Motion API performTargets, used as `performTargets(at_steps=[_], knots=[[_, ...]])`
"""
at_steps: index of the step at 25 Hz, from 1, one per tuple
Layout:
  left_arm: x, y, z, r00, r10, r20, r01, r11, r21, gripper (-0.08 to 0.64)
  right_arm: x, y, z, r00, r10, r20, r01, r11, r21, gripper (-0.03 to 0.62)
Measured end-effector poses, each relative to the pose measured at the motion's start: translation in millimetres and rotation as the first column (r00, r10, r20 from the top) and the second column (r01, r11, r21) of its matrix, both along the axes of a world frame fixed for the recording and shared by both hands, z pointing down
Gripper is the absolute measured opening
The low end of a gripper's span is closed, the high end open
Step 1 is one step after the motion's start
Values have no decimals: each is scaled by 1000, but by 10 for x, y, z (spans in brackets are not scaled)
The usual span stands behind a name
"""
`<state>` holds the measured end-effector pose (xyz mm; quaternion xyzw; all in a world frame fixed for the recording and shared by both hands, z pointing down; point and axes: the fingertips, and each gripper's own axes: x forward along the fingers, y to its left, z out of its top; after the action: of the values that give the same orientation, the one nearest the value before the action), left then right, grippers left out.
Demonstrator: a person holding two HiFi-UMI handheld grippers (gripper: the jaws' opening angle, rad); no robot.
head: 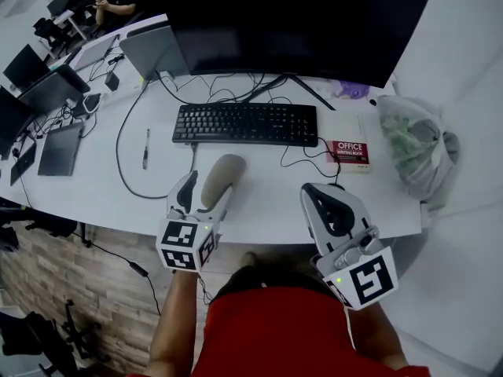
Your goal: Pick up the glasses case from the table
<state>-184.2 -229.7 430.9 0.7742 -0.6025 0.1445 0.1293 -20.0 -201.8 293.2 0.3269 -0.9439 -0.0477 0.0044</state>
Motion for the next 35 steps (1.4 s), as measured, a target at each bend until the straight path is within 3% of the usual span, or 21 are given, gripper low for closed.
performTargets(at_steps=[9, 16, 24, 32, 35], knots=[[-62, -332, 743, 994, 22, 104, 4, 970, -242, 388, 50, -104, 136, 998, 61, -18, -62, 997, -36, 5], [-38, -474, 1172, 988, 78, 135, -19, 919, -393, 403, 108, -207, 231, 995, 91, -30, -93, 994, -61, 5], [-68, -508, 1494, 980, 101, 173, 1, 861, -509, 403, 209, -310, 303, 991, 129, -29, -131, 988, -86, 5], [-69, -517, 1505, 983, 105, 153, -15, 867, -498, 403, 255, -324, 380, 989, 145, -20, -146, 983, -109, 5], [-83, -510, 1451, 986, 92, 141, -15, 884, -468, 402, 252, -316, 375, 989, 144, -17, -145, 984, -105, 5]])
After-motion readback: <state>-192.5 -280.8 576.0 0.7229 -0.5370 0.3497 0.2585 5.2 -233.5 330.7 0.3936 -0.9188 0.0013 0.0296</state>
